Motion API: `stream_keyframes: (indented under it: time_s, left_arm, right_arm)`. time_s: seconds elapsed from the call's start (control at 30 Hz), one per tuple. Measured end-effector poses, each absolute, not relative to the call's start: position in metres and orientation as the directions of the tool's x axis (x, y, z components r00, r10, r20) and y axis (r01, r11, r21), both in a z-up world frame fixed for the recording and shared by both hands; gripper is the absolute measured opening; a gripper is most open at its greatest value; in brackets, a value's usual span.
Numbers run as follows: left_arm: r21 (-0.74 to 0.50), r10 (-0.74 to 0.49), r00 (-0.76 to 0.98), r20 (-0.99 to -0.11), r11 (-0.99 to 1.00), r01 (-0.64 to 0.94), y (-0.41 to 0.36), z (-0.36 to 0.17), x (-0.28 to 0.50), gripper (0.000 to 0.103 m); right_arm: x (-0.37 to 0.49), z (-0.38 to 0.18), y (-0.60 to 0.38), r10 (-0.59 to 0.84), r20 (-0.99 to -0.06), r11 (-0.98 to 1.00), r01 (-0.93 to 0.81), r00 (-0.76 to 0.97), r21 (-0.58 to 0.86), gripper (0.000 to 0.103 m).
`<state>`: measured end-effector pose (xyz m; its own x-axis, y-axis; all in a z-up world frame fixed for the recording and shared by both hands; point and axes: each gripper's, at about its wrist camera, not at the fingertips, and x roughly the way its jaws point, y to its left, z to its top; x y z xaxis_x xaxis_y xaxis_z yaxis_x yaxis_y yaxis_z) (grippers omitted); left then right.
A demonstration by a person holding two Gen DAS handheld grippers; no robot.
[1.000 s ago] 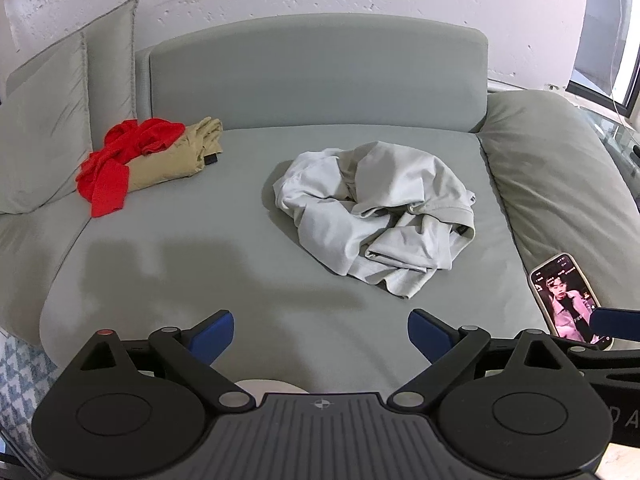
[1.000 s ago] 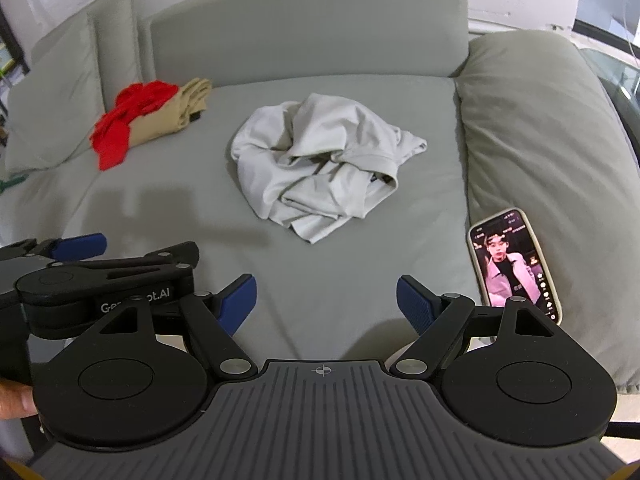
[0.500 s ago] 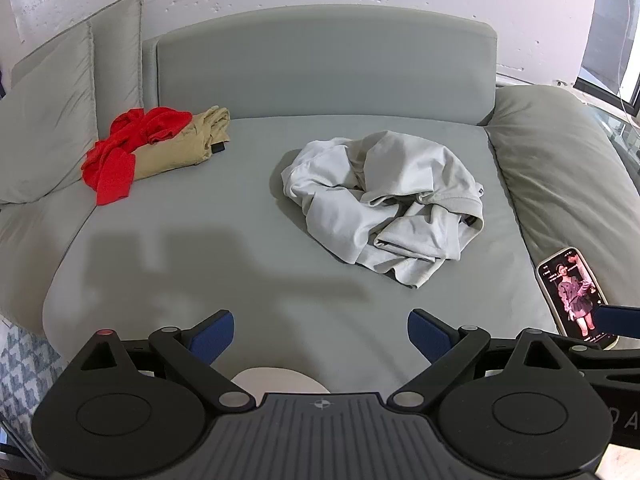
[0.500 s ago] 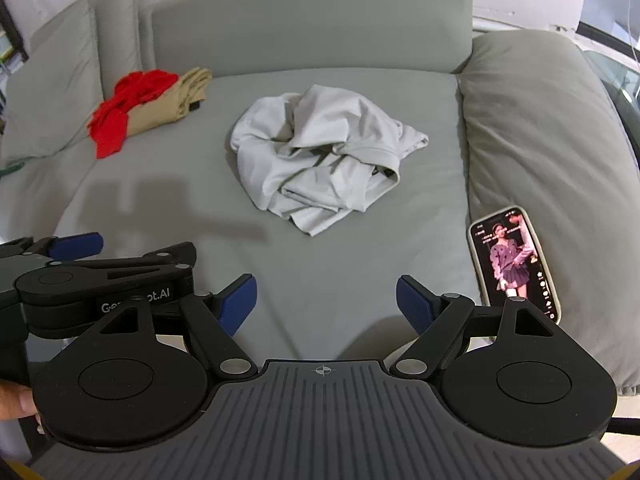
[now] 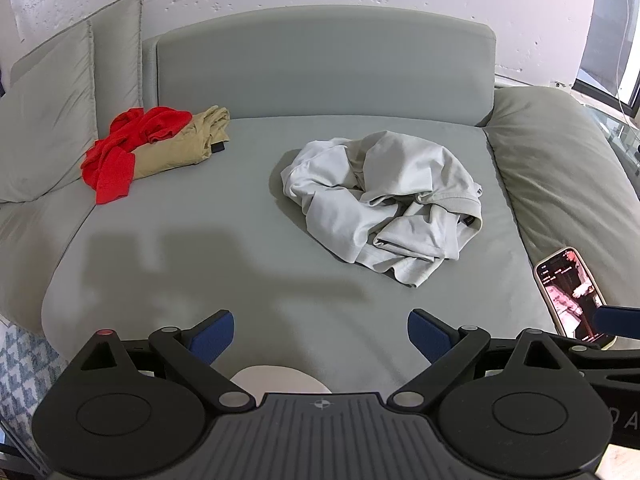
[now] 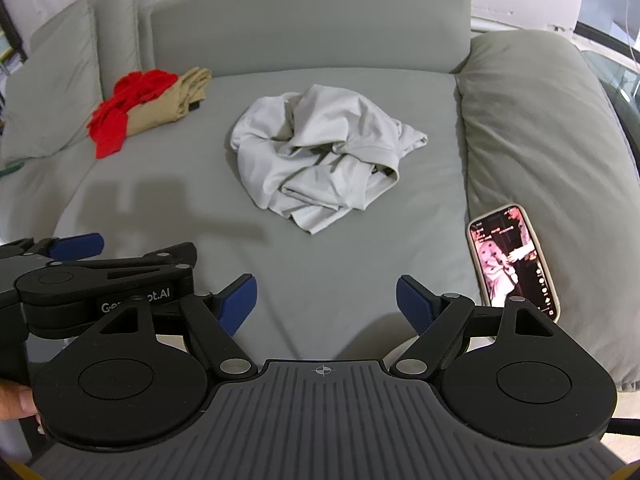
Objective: Fold clothes
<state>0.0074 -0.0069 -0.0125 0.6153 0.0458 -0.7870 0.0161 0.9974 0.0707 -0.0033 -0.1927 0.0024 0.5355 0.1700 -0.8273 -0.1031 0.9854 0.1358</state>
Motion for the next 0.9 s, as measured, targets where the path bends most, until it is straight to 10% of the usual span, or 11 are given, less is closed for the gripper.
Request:
stream_keyframes:
  time_s: [0.9]
  left_arm:
    - [0.049, 0.022, 0.594, -0.804, 0.998, 0.03, -0.0062, -0.0214, 0.0101, 0.095]
  right_arm:
    - [0.0003, -0.0026, -0.1958, 0.172, -0.837, 0.985, -0.091, 0.52, 0.146, 0.082]
